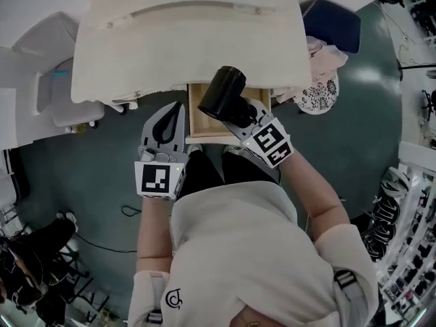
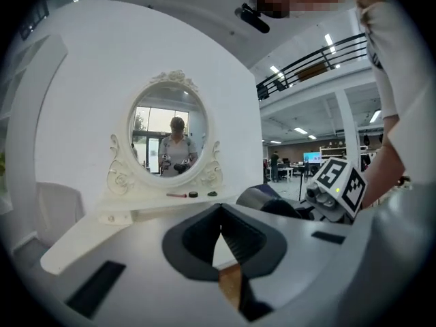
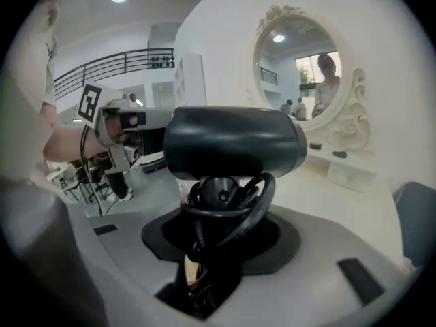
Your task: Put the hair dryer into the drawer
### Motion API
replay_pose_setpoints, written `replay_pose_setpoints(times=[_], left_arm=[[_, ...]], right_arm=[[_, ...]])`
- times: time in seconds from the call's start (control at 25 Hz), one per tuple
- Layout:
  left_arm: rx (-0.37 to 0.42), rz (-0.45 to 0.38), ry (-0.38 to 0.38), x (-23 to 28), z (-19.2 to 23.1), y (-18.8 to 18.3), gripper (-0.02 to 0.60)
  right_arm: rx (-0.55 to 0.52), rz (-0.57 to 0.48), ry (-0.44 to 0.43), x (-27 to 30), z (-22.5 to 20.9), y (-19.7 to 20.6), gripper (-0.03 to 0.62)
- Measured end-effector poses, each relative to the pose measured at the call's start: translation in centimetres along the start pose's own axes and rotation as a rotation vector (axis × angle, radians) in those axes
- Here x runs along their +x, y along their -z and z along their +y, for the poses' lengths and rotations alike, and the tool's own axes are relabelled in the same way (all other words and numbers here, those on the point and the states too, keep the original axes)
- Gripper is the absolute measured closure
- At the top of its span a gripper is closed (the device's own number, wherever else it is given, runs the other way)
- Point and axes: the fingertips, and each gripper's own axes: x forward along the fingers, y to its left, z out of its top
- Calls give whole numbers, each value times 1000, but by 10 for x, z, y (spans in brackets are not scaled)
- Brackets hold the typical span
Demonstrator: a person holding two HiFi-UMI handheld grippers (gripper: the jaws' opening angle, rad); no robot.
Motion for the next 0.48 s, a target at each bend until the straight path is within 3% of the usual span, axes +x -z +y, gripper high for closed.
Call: replay_pose_setpoints(times=[0.2, 0.48], left_arm=[[-47, 48, -80, -7, -2, 28, 569], [-95, 83, -87, -12, -16, 57, 569]], right_arm=[[-43, 142, -135, 30, 5, 61, 414], [-201, 386, -247, 69, -8, 137, 413]])
